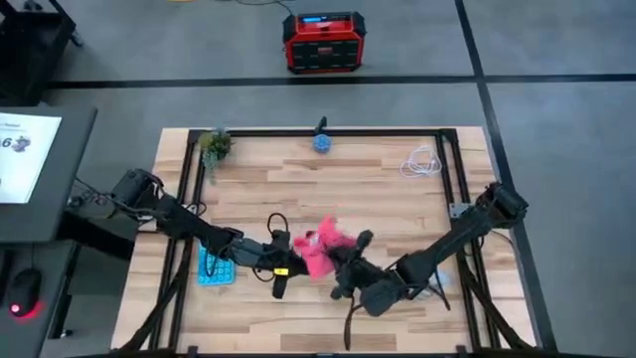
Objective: Apply microfiber cloth
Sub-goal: Wipe the black cellphone with the pink microfiber cloth
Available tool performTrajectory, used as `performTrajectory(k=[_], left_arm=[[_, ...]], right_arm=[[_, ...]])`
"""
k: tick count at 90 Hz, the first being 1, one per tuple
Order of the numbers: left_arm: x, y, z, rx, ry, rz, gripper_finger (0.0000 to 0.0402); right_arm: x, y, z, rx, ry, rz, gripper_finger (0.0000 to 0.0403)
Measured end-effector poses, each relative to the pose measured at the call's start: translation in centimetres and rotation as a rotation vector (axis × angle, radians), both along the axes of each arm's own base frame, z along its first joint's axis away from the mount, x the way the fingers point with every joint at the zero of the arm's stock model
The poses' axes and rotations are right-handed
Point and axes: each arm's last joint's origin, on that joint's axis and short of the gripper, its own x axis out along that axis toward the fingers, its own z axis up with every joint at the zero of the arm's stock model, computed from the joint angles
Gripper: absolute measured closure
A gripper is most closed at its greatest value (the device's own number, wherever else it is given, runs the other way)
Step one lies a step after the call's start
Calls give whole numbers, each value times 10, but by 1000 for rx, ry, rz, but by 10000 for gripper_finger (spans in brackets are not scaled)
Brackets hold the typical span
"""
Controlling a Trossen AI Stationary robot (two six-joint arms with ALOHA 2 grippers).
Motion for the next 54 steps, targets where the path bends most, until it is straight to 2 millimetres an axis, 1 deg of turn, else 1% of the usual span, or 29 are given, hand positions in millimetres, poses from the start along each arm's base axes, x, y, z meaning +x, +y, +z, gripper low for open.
performTrajectory(k=[9, 16, 23, 29, 33, 39, 44, 54], left_arm=[[0, 1, -1, 12, 0, 17, 395], [0, 1, -1, 17, -2, 18, 395], [1, 2, 1, 14, -16, 33, 395], [1, 2, 2, 9, -20, 34, 395], [1, 1, 2, 3, -15, 26, 395], [1, 1, 2, -4, -17, 28, 395], [0, 1, 1, -2, -11, 27, 395], [0, 0, -1, 2, 7, 5, 395]], right_arm=[[-2, -1, -12, 100, 92, 81, 398], [-2, -2, -13, 118, 103, 82, 398], [-1, -4, -9, 51, 34, -5, 398], [2, -6, 0, -12, -59, -108, 398], [5, -10, 8, -27, -115, -170, 398], [11, -16, 14, -11, -164, -197, 398], [15, -21, 15, 17, -171, -167, 398], [23, -29, 12, 124, -132, -24, 398]])
